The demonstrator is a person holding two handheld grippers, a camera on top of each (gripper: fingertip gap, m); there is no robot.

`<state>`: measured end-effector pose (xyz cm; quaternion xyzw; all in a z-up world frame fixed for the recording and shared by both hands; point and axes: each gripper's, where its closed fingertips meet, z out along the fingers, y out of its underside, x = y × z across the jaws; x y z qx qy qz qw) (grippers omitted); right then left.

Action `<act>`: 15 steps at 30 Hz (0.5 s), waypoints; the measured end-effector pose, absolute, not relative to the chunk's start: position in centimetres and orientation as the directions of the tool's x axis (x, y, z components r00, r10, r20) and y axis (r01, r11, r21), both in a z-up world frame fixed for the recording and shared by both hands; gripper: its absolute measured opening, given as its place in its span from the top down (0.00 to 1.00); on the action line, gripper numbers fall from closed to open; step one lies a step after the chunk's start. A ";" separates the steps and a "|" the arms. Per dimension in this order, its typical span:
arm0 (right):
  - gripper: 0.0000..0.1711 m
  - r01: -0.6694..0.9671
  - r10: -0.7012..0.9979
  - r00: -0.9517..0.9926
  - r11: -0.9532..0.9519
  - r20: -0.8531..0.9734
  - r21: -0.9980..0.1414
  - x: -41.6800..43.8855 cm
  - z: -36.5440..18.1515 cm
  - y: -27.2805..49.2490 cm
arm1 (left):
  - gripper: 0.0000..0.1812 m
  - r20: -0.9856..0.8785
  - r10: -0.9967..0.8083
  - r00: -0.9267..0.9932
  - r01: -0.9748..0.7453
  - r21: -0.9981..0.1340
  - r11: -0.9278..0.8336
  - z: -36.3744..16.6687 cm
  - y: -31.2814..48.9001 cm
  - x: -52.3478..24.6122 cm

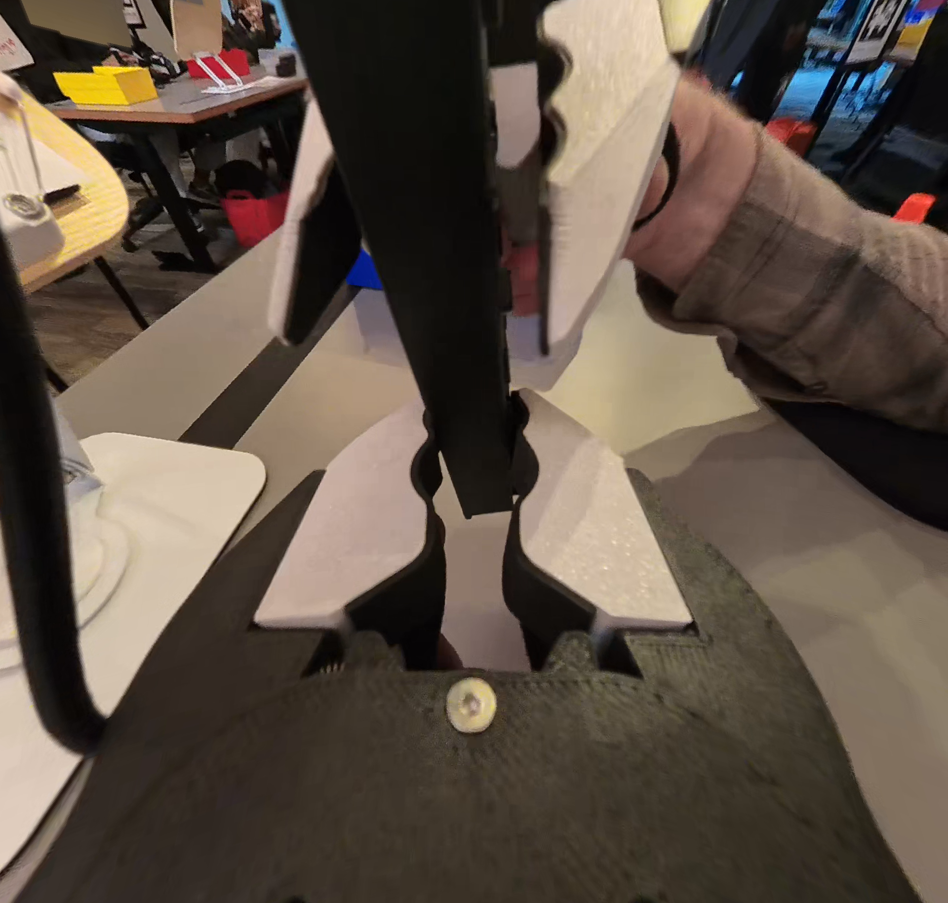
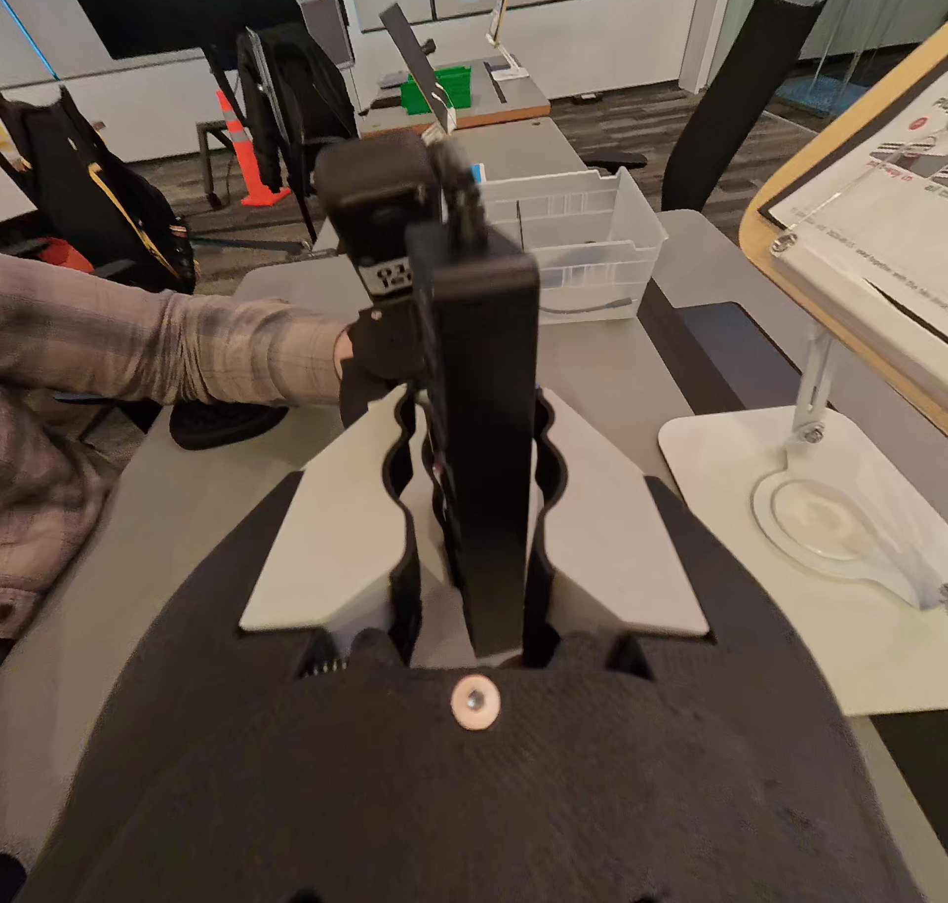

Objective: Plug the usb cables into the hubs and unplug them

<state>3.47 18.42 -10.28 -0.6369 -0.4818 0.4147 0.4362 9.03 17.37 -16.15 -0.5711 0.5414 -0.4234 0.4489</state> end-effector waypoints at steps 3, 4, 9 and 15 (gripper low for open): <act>0.74 0.242 0.976 0.183 -0.161 -0.118 -0.957 4.7 -10.1 18.4 | 0.87 0.037 -0.998 0.043 -0.207 -0.977 -0.045 -15.3 17.5 8.5; 0.75 0.236 0.976 0.181 -0.165 -0.123 -0.958 5.0 -10.1 18.4 | 0.87 0.055 -0.998 0.028 -0.199 -0.978 -0.059 -15.1 17.3 8.5; 0.81 0.193 0.979 0.113 -0.188 -0.168 -0.963 4.1 -10.2 17.9 | 0.87 0.094 -0.995 -0.036 -0.222 -0.971 -0.084 -15.7 16.3 8.7; 0.87 0.157 0.980 0.091 -0.189 -0.177 -0.969 3.4 -10.0 18.0 | 0.87 0.101 -0.993 -0.056 -0.222 -0.971 -0.086 -15.6 16.5 8.2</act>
